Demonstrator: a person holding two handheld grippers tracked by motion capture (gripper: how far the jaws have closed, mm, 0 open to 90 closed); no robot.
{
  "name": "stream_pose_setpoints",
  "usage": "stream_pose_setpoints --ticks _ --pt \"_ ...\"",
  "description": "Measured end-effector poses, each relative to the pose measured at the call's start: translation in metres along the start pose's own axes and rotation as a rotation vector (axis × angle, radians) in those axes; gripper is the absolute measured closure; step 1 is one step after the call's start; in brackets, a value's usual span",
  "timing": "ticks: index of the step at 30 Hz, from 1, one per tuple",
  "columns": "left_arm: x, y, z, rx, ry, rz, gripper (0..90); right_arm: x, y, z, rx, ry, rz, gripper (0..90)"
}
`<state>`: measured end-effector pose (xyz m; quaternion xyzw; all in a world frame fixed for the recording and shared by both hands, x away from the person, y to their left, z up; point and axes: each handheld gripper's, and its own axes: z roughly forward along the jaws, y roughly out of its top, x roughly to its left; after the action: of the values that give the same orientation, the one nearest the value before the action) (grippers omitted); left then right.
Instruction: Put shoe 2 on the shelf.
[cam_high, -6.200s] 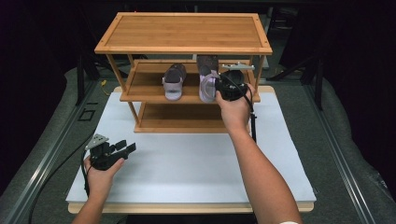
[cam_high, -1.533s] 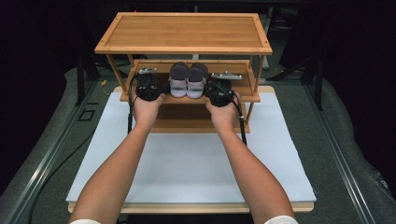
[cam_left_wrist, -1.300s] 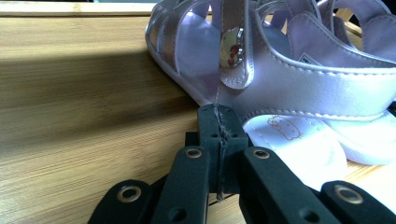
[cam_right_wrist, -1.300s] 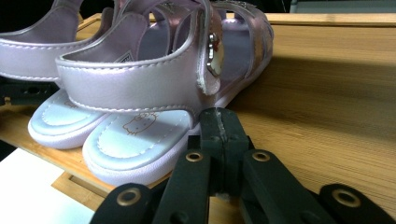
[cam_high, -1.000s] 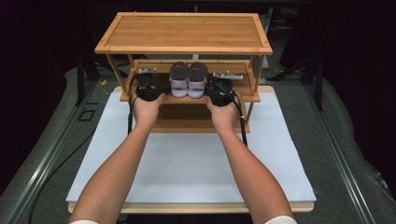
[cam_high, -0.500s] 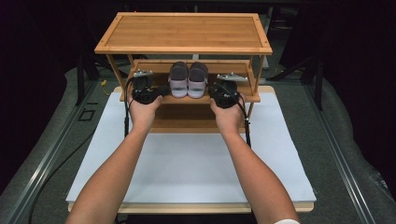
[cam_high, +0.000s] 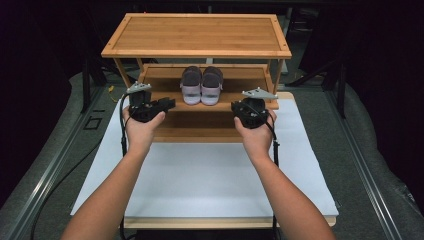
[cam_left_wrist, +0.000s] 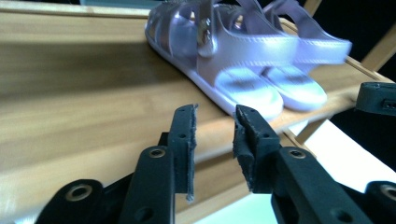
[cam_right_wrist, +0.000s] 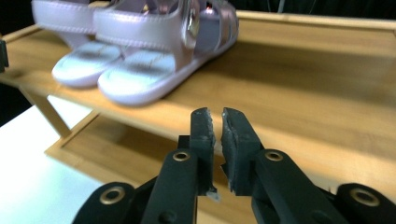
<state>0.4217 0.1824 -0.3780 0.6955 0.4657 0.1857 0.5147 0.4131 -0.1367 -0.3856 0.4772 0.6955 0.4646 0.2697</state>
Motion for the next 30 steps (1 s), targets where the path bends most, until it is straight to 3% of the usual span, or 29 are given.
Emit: stream_pose_setpoints --ticks 4,7,12,22,25,30 --pt "0.002 -0.017 -0.012 0.013 -0.015 0.019 64.9 -0.001 -0.009 -0.018 -0.001 0.002 -0.011 80.0" --pt "0.006 -0.031 -0.019 0.033 0.004 0.026 63.2 -0.004 -0.018 -0.029 0.021 0.009 -0.022 78.6" --pt "0.012 -0.05 -0.031 0.026 0.014 0.021 58.7 -0.008 -0.04 -0.045 0.024 -0.026 -0.038 77.0" --pt "0.021 -0.101 -0.05 0.036 0.034 0.031 54.8 -0.005 -0.086 -0.056 0.052 0.017 -0.09 72.2" --pt "0.022 -0.115 -0.051 0.048 0.031 0.017 53.7 -0.005 -0.098 -0.057 0.062 0.015 -0.078 70.2" --pt "0.022 -0.133 -0.053 0.079 0.027 0.048 51.1 -0.006 -0.118 -0.06 0.054 0.047 -0.045 65.6"
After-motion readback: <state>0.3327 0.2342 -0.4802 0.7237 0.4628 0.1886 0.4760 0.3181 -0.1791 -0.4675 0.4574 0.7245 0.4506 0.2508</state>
